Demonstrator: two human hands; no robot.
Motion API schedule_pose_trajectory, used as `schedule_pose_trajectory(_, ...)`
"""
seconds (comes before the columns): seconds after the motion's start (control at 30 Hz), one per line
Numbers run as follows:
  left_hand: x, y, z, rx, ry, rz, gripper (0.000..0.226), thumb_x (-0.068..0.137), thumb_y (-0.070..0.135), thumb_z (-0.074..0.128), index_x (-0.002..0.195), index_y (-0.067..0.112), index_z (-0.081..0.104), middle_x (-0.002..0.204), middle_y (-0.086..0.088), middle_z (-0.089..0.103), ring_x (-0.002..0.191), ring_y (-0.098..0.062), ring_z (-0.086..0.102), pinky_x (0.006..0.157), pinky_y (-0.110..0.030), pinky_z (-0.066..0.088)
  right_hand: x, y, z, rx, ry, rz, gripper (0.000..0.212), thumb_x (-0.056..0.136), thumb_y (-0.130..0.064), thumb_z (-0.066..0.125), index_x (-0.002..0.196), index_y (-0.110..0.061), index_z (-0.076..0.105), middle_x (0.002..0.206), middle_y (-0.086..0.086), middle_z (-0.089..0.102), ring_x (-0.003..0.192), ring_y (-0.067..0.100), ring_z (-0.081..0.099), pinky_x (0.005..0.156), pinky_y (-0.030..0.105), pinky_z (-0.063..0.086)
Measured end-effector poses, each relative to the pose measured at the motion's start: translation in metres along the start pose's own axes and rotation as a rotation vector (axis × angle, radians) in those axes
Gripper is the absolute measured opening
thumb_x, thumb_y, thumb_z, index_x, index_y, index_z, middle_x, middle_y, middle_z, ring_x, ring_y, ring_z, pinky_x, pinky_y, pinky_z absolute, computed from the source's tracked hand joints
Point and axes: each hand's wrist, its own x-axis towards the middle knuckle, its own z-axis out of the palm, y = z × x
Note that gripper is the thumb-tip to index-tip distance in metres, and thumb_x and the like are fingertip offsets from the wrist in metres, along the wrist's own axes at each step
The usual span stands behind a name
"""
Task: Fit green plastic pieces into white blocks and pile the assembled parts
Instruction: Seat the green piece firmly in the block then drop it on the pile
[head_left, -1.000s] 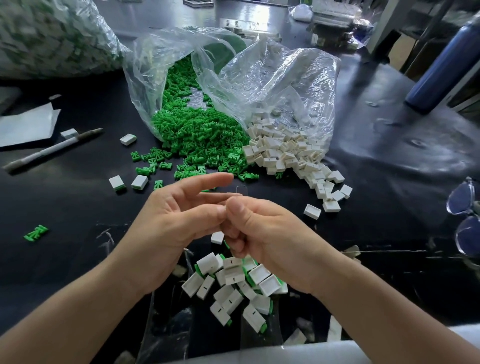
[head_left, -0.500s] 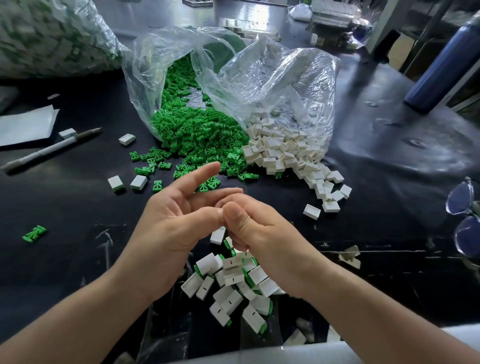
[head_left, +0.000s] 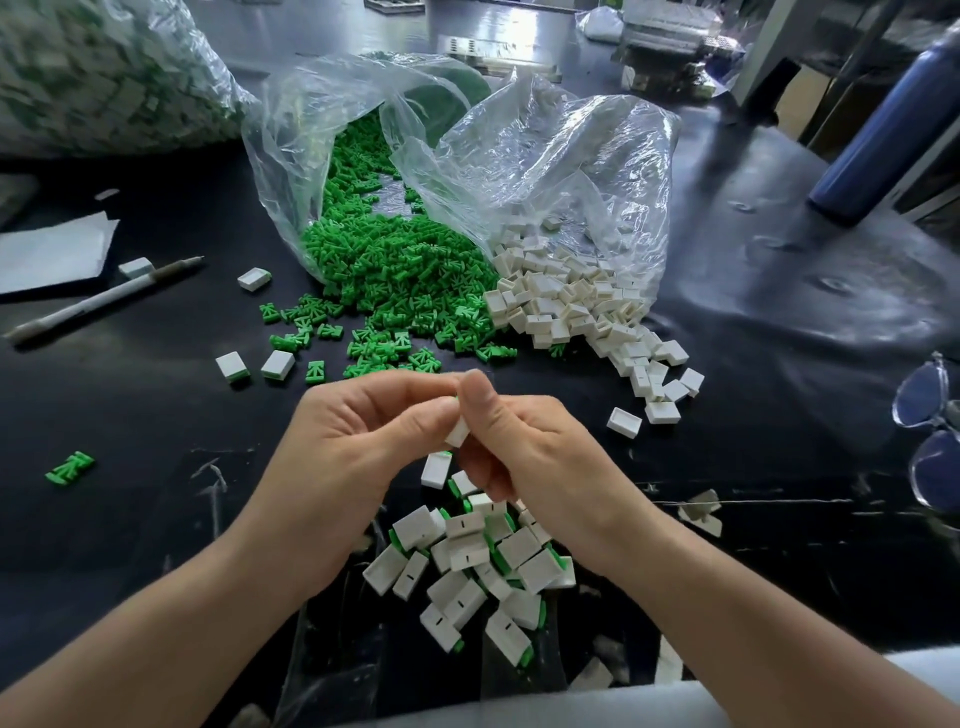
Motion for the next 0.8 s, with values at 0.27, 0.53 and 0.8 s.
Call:
schedule_pose_trajectory(0.27, -0.005, 0.007, 0.001, 0.183, -0.076, -0.071, 0.028, 0.051, 0.023, 0.083, 0.078, 0.016, 0.075, 0.070, -0.007, 0.073, 0.062, -0.011, 0.067, 0.057, -0.014, 0.051, 0.009, 0.001, -0.067, -0.597, 0.383, 0.070, 0.019, 0.086, -0.042, 0.056, 0.075, -0.028, 0.061, 0.057, -0.018, 0.053, 0.057, -0.003, 0.048, 0.056, 0.013, 0.036)
schedule_pose_trajectory(0.53, -0.002, 0.007, -0.002, 0.207, 0.046, -0.031, 0.034, 0.052, 0.043, 0.067, 0.080, 0.025, 0.075, 0.078, -0.001, 0.074, 0.073, -0.009, 0.068, 0.061, -0.012, 0.051, 0.006, 0.010, -0.094, -0.836, 0.218, 0.353, 0.015, 0.076, -0.033, 0.072, 0.086, -0.030, 0.061, 0.074, -0.018, 0.052, 0.069, 0.001, 0.051, 0.070, 0.023, 0.040)
schedule_pose_trajectory(0.8, 0.000, 0.003, -0.004, 0.249, 0.087, -0.047, 0.031, 0.052, 0.039, 0.067, 0.080, 0.026, 0.074, 0.077, 0.000, 0.074, 0.073, -0.009, 0.069, 0.061, -0.013, 0.052, 0.009, 0.017, -0.086, -0.972, 0.178, 0.367, 0.023, 0.083, -0.020, 0.061, 0.105, -0.025, 0.059, 0.089, -0.009, 0.058, 0.088, 0.014, 0.054, 0.082, 0.030, 0.046)
